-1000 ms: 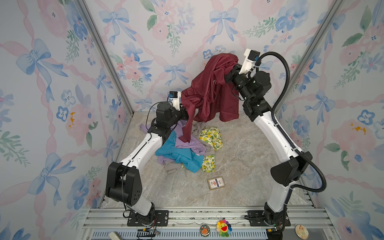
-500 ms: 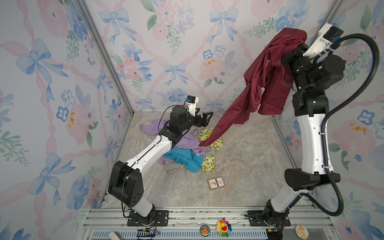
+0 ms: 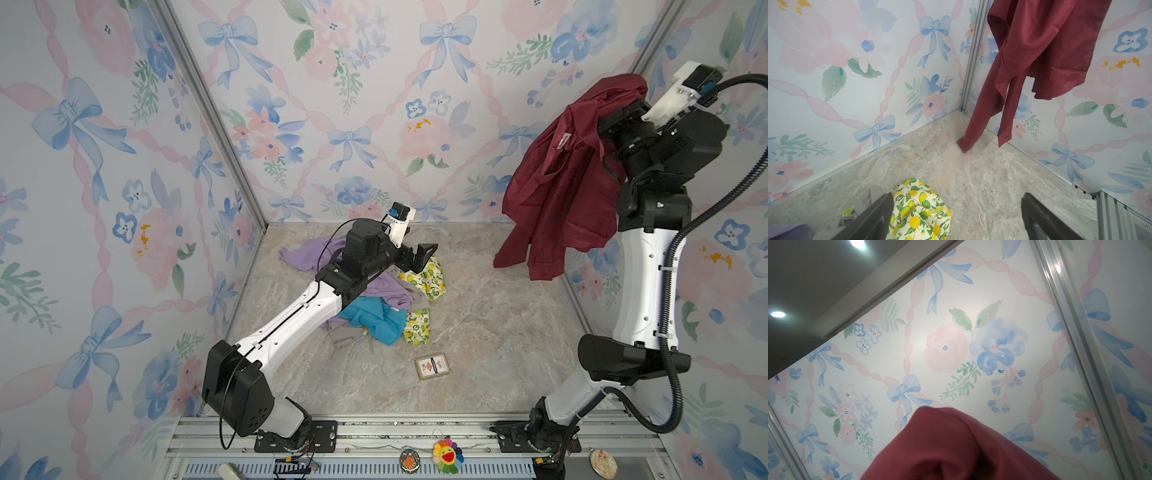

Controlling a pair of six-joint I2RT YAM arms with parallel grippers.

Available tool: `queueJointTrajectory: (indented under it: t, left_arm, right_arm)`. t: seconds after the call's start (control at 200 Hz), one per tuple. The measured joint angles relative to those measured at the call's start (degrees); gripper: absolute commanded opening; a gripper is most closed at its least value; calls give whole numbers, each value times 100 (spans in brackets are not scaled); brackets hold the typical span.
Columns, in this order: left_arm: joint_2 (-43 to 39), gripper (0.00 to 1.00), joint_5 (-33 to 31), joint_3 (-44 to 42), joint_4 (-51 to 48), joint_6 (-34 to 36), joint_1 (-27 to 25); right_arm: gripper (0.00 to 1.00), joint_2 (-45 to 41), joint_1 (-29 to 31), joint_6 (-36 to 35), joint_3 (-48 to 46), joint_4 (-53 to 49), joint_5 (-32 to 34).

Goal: Pick out a specific cloth from the pile
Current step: 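Carry the maroon shirt away with the right gripper while the left releases, then lower the maroon shirt onto the table and open the right gripper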

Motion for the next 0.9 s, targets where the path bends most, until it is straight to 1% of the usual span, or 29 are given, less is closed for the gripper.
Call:
queueJointTrajectory:
  t: [0.11,0.235,0.465,0.585,0.72,0.805,0.9]
  left_arm:
    - [-81,97,-59,-203,-46,37,0]
    - [-122,97,-160,-428,-105,55,0]
    - [-380,96,-278,-942,-98,17,0]
    - [-579,96,-354,-1198,-63,-7,0]
    - [-796,97,-382,-1453,105,-35,70]
    - [-942,97,-289,-1672,282,-144,295]
    - [-992,97,-243,-1788,446,-240,673]
  right_arm:
    - [0,188,-111,-20,33,-177,-48]
    - [0,254,-251,-116,-243,-284,-61]
    - [0,238,-348,-284,-1349,-109,15]
    - [0,118,-352,-389,-2221,48,85]
    - [0,-306,-339,-492,-3571,352,177]
    - [0,-697,-282,-564,-4494,551,284]
    - [0,-1097,-208,-669,-5403,717,494]
